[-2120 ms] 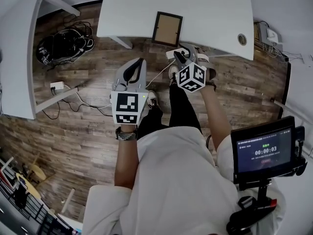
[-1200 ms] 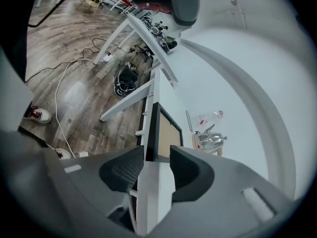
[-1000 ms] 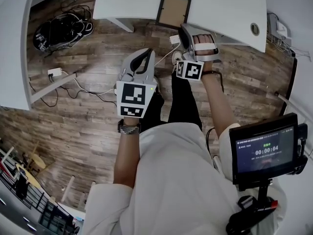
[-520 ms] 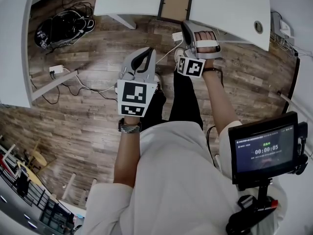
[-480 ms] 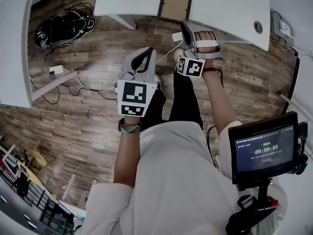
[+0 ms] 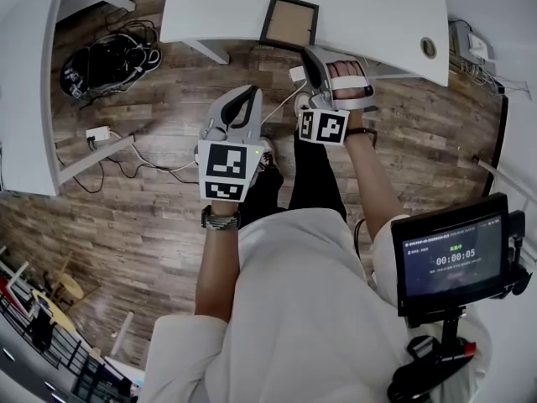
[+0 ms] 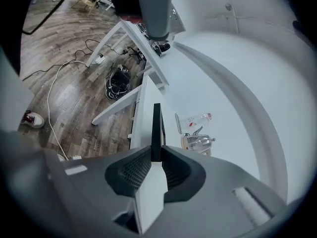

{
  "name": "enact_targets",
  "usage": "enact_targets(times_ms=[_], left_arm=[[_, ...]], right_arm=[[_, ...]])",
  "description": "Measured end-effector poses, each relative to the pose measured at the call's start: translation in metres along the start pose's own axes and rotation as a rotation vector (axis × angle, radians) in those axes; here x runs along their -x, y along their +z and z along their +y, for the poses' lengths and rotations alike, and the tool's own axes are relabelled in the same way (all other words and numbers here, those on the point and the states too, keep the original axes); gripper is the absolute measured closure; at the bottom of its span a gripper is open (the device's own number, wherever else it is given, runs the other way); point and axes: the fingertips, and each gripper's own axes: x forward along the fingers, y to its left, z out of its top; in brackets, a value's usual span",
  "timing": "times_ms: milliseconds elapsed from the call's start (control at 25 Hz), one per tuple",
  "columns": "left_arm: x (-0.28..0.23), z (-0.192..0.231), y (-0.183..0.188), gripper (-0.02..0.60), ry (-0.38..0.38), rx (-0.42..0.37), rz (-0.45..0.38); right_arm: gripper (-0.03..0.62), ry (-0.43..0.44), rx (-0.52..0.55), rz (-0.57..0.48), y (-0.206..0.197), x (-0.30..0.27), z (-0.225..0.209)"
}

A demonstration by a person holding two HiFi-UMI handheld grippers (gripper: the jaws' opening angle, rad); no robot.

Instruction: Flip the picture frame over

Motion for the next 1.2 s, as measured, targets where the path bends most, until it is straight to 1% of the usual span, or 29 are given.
enact_targets(times_ms=[80,280,520,680,760,840,1000,1120,1200], left_arm=[[-0.004,0.003,0.002,0.577,-0.001,-0.003,-0.006],[-0.01,0.009,0.006,0.577,-0.003,-0.014,-0.014],[-0.016,0.018,0.003,0.577,0.002,-0.032,-0.01],[-0.017,0.031,0.008,0.577,0.003,-0.036,-0.016],[-0.017,0.033,0.017,0.577,0.001,-0.041,-0.02],[-0.019,0.023,0.032,0.577,0.006,-0.047,-0.025],[-0.03,0.003,0.071,0.577,0.003,-0.024,-0.047],[-0.039,0.003,0.088,0.577,-0.003,-0.005,-0.061],[-0.043,0.005,0.098,0.577,0.001,-0.006,-0.067]], right_arm=[[0.526,0.039,-0.028,-0.009,0.001,0.001,0.0],[0.523,0.172,-0.089,-0.031,0.004,-0.004,0.004],[0.525,0.27,-0.169,-0.07,0.01,-0.007,0.002],[0.525,0.367,-0.237,-0.087,0.021,-0.008,-0.002],[0.525,0.409,-0.276,-0.094,0.022,-0.008,-0.012],[0.525,0.442,-0.303,-0.106,0.013,-0.001,-0.025],[0.528,0.519,-0.321,-0.113,-0.01,0.005,-0.059],[0.528,0.59,-0.332,-0.13,-0.012,-0.003,-0.074],[0.528,0.649,-0.339,-0.143,-0.013,-0.009,-0.079]])
